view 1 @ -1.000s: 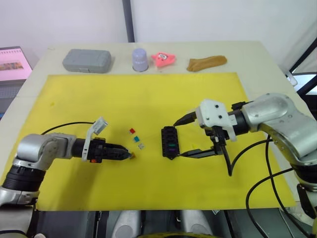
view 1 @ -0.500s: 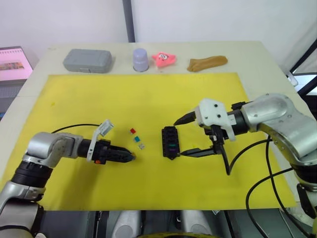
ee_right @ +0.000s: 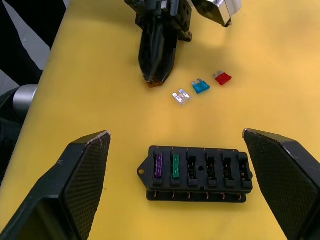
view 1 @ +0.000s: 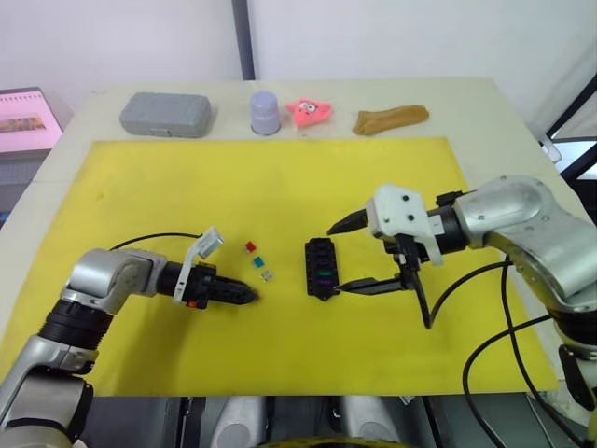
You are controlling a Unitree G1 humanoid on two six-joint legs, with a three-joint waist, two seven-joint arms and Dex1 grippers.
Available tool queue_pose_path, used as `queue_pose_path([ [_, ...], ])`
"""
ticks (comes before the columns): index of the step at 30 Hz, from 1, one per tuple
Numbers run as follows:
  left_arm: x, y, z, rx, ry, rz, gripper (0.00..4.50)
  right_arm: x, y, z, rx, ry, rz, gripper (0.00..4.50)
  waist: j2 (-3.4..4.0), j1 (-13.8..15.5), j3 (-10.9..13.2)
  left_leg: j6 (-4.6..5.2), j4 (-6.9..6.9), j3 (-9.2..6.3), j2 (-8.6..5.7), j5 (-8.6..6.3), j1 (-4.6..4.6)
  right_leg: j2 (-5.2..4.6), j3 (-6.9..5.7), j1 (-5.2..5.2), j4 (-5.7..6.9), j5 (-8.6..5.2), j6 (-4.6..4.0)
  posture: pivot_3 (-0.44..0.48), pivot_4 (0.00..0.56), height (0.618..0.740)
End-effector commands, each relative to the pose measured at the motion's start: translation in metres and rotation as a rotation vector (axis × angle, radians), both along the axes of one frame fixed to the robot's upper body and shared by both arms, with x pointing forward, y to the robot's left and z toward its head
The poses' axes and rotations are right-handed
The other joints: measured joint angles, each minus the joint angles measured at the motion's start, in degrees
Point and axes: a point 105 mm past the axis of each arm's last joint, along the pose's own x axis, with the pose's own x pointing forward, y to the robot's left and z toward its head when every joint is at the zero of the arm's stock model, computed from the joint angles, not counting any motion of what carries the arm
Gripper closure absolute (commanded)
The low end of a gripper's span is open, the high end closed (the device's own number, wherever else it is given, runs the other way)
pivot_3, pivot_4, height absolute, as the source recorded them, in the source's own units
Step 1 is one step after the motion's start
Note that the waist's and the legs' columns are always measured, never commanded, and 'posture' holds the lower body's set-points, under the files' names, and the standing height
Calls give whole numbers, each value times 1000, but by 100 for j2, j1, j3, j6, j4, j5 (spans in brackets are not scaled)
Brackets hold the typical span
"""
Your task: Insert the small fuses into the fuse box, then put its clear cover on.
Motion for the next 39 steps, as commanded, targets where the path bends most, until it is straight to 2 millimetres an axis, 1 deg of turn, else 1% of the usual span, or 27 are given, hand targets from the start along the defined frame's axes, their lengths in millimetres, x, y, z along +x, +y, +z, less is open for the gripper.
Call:
queue_pose_path([
  [1,-4,-1,-10,21,24,-5,3246,-3,6,10,11,-50,32,0,0,0,0,0,0,0,0,0,0,0,0,0,0,0,0,0,150,740],
  [2,-3,0,-11,25,21,-2,3246,-3,6,11,11,-52,32,0,0,1,0,0,0,-1,0,0,0,0,0,0,0,0,0,0,150,740],
  [3,-3,1,-11,28,19,0,3831,-3,7,11,12,-52,32,0,0,2,0,0,0,-1,0,0,0,0,0,0,0,0,0,0,150,740],
  [5,-3,2,-12,33,17,2,4465,-3,7,11,13,-53,32,0,0,-1,0,0,0,-1,0,0,0,0,0,0,0,0,0,0,150,740],
  [13,-3,6,-9,34,10,12,4465,-3,8,11,16,-51,30,0,0,-6,0,1,0,-1,1,-1,1,1,0,0,0,0,0,0,150,740],
  [17,-2,5,0,5,-20,17,4465,-4,8,10,19,-45,27,0,0,-7,0,1,0,-1,2,0,1,1,0,0,0,0,0,0,150,740],
  [21,0,1,31,-82,-109,24,4465,-5,7,11,43,4,3,0,0,-7,0,1,-1,-2,4,0,-1,1,0,-3,0,0,0,0,150,740],
  [24,-3,-3,61,-166,-195,21,4465,-5,7,16,103,105,-41,0,-3,-5,2,1,0,-5,7,0,-6,0,0,-5,0,0,0,0,150,740],
  [29,-11,-16,97,-252,-311,-8,4465,1,9,24,209,310,-136,0,-3,-5,1,-5,0,-6,7,3,-4,-9,1,-5,0,0,0,0,150,740],
  [32,-14,-25,111,-291,-359,-22,4465,2,13,26,239,421,-167,0,-4,-4,1,-9,0,-8,7,5,-5,-10,3,-4,0,0,0,0,150,740],
  [34,-15,-32,117,-310,-382,-33,4465,0,17,25,250,498,-169,0,-4,-7,1,-9,-1,-7,6,5,-5,-10,5,-5,0,0,0,0,150,740],
  [39,-17,-43,123,-338,-400,-44,4465,-2,24,24,281,589,-179,0,-4,-14,1,-10,-2,-7,6,5,-5,-8,5,-6,1,0,0,0,150,740],
])
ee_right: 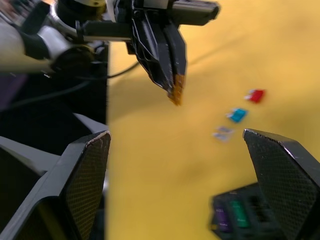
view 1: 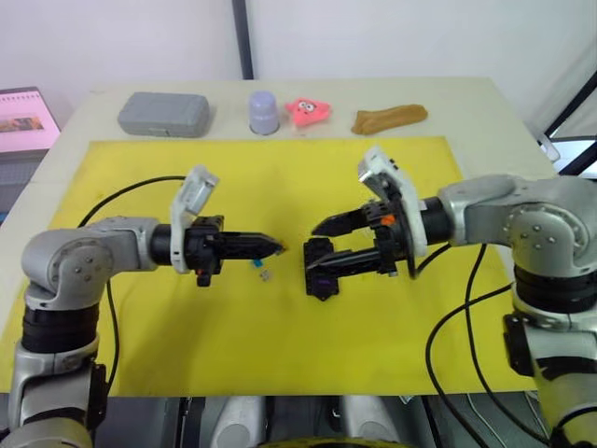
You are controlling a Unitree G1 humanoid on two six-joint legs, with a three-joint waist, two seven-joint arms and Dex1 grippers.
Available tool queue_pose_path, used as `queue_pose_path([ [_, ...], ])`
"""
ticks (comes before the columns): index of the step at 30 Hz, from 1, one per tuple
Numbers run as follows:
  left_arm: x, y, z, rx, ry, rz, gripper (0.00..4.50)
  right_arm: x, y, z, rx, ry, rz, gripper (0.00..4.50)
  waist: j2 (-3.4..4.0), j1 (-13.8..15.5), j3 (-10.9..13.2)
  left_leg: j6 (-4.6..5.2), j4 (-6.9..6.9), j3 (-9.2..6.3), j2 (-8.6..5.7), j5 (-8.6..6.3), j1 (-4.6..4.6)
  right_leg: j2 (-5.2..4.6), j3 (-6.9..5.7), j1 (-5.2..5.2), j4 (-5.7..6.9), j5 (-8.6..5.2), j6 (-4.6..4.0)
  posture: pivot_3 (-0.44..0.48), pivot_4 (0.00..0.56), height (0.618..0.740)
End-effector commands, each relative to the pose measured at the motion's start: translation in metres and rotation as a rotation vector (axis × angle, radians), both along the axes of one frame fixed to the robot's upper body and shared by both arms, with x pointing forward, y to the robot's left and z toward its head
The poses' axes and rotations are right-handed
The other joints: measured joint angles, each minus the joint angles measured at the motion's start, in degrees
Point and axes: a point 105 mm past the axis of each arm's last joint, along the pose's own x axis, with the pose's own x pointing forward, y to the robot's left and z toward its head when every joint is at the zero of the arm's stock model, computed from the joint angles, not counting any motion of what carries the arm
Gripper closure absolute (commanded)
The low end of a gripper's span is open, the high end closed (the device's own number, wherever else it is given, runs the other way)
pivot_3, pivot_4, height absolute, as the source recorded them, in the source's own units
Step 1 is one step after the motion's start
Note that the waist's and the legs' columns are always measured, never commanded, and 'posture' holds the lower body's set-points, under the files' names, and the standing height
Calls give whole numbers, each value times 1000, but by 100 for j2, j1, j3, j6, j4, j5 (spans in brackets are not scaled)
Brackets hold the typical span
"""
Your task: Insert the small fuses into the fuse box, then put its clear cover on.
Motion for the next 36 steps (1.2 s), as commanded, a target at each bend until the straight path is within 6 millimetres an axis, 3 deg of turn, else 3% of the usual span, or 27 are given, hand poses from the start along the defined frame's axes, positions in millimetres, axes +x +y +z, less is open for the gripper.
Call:
queue_pose_path([
  [1,-3,-4,13,-20,-54,-11,4490,0,2,12,42,-4,-16,271,0,-2,0,-1,0,0,0,1,0,1,0,-1,1,0,0,0,150,740],
  [5,-2,-6,13,-17,-56,-11,4500,1,4,12,60,13,-33,1788,0,-4,0,-2,-1,1,-1,1,0,7,-2,-2,2,0,0,0,150,740],
  [15,-1,-7,12,-6,-54,-19,4500,0,12,7,65,19,-33,1788,0,-19,0,-2,-1,2,-2,1,0,9,-3,-3,2,0,0,0,150,740],
  [19,-2,-7,12,-4,-54,-18,4500,-1,13,8,63,17,-31,3092,0,-17,0,-2,-1,2,-2,1,0,9,-3,-3,2,0,0,0,150,740],
  [30,-2,-7,10,-1,-50,-15,4500,0,14,10,53,12,-26,3092,0,-19,0,-2,-2,2,-2,1,0,10,-3,-2,2,0,0,0,150,740],
  [33,-3,-7,9,1,-49,-15,4500,1,15,10,52,10,-24,3879,0,-18,0,-2,-2,2,-2,1,0,10,-3,-3,2,0,0,0,150,740],
  [34,-3,-7,9,2,-48,-15,4500,1,15,10,52,10,-23,4323,0,-17,0,-2,-2,2,-2,1,0,10,-3,-3,2,0,0,0,150,740],
  [36,-2,-7,8,2,-48,-13,4500,0,15,10,50,9,-23,4323,0,-18,0,-2,-2,2,-2,1,0,10,-3,-2,1,0,0,0,150,740],
])
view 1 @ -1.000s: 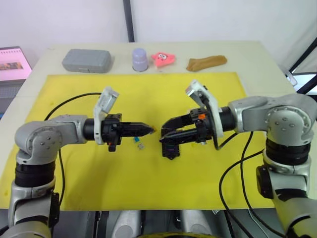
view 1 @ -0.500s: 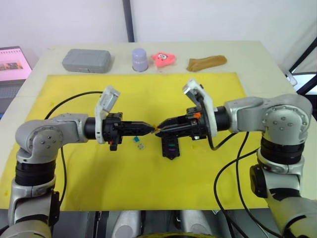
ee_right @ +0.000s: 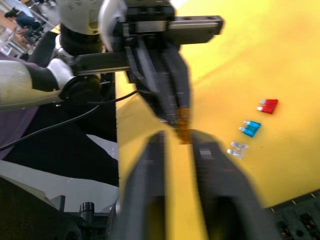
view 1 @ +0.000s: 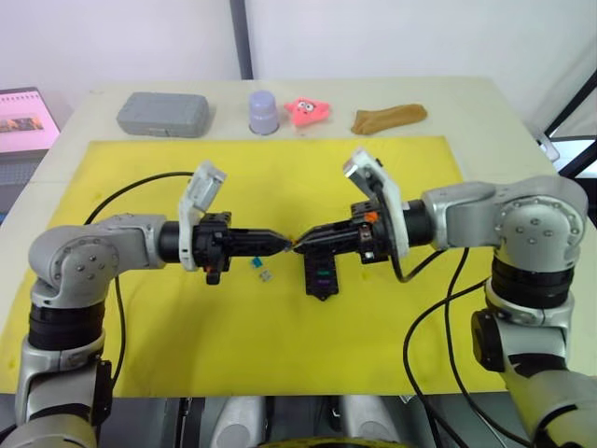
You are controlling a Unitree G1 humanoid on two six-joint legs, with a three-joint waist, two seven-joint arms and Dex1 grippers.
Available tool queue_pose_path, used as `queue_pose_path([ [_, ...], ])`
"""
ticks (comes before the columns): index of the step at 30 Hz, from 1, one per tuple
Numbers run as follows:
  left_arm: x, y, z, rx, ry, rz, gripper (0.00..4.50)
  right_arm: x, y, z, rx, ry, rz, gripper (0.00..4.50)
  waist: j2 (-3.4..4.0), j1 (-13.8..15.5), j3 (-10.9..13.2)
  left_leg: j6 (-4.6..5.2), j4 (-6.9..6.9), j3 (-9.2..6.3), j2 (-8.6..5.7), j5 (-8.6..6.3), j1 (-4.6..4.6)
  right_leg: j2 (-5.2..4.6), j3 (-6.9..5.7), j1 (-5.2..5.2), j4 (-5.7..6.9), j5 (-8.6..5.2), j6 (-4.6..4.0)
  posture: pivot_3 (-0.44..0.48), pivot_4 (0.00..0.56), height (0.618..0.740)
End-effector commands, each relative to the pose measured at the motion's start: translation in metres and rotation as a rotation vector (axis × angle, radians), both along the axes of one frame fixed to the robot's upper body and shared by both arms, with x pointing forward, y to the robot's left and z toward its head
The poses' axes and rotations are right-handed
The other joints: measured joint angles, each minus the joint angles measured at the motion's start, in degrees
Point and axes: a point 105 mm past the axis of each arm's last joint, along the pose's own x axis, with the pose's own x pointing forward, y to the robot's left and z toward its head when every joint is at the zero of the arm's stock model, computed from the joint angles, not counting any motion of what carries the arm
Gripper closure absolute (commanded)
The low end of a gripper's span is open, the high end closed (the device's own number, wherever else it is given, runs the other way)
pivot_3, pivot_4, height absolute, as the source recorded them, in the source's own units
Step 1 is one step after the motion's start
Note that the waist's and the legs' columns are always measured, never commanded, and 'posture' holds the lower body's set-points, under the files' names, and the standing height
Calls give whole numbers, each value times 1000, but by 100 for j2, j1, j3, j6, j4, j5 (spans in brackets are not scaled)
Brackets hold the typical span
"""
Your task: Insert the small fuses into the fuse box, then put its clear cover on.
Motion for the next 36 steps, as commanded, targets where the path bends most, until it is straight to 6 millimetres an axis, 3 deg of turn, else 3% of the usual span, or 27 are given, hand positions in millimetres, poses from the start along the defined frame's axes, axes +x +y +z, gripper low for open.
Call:
queue_pose_path([
  [1,-2,-2,4,-1,-29,-12,4500,-5,5,8,3,-39,40,4323,0,-1,0,0,0,0,0,0,0,0,0,0,0,0,0,0,150,740],
  [11,-2,-1,1,25,-39,-4,4500,-5,5,9,-2,-46,44,4323,0,-2,0,0,-1,0,0,0,0,0,0,0,0,0,0,0,150,740],
  [14,0,-1,-2,55,-66,9,3491,-5,5,11,-16,-52,44,4383,0,-2,0,0,-1,0,0,0,0,0,0,0,-1,0,0,0,150,740],
  [21,-1,8,0,109,-140,8,89,-1,-2,11,-110,-115,36,4383,0,3,0,0,-3,0,0,0,-3,0,-1,-1,-6,0,0,0,150,740],
  [28,2,22,-33,367,-324,-31,10,9,-17,2,-345,-332,43,4383,3,3,2,1,-11,4,-1,-1,-2,4,-1,-1,-17,0,0,0,150,740],
  [36,16,4,-59,471,-504,-62,10,16,-21,-5,-528,-454,158,4383,1,17,3,19,-10,5,0,-10,-4,6,-3,2,-24,0,0,0,150,740],
])
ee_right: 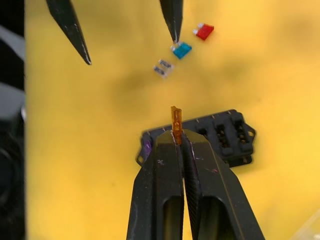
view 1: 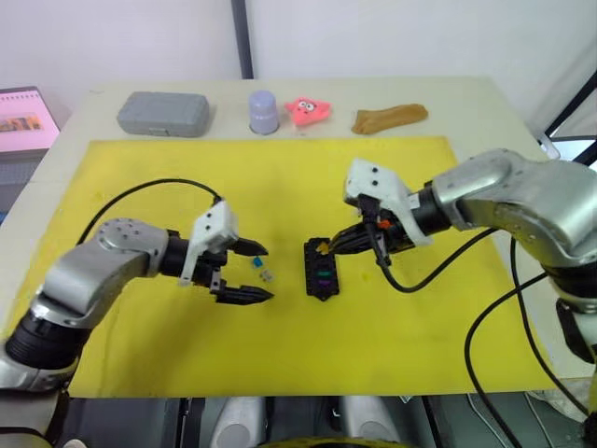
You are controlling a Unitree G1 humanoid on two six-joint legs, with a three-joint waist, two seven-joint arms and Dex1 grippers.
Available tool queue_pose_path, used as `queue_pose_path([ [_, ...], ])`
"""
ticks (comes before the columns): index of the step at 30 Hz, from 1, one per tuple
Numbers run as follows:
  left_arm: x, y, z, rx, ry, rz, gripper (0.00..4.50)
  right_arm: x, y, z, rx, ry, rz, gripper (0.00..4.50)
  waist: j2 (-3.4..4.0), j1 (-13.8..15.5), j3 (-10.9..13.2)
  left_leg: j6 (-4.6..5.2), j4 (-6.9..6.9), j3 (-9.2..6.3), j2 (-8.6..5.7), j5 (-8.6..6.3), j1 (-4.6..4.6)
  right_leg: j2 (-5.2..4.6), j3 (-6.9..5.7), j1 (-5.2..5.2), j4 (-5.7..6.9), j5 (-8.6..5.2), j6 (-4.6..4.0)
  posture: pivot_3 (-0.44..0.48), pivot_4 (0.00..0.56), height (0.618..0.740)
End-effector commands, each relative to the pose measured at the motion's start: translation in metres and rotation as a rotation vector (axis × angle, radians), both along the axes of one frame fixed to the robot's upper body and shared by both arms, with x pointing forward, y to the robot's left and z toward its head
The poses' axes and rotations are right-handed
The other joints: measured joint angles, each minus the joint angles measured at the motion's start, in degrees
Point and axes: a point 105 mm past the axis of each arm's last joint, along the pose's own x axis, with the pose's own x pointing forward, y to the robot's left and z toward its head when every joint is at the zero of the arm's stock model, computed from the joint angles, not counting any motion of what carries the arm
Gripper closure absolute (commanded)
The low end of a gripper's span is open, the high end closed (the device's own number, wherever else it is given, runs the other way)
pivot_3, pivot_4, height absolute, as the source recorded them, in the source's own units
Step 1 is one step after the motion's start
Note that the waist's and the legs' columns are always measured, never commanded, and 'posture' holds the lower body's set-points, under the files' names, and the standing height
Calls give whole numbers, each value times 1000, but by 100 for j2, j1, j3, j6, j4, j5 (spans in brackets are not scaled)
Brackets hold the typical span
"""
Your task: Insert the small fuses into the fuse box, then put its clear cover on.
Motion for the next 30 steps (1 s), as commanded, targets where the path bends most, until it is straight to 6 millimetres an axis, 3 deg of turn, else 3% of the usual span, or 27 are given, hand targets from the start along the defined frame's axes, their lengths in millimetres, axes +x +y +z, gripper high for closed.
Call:
queue_pose_path([
  [1,8,-6,-1,41,-96,-16,10,2,2,2,-66,-67,53,4383,-1,1,0,1,1,-1,1,-1,-3,1,0,-1,0,0,0,0,150,740],
  [10,18,-20,-11,52,-144,-16,10,15,4,-13,-185,-99,40,4383,-1,0,0,-2,3,-2,1,1,-5,0,-1,-5,2,0,0,0,150,740],
  [30,21,-30,-13,48,-161,-24,10,11,9,-25,-232,-96,73,4383,-1,6,0,-6,4,-3,1,3,-5,-1,-3,-4,2,0,0,0,150,740],
])
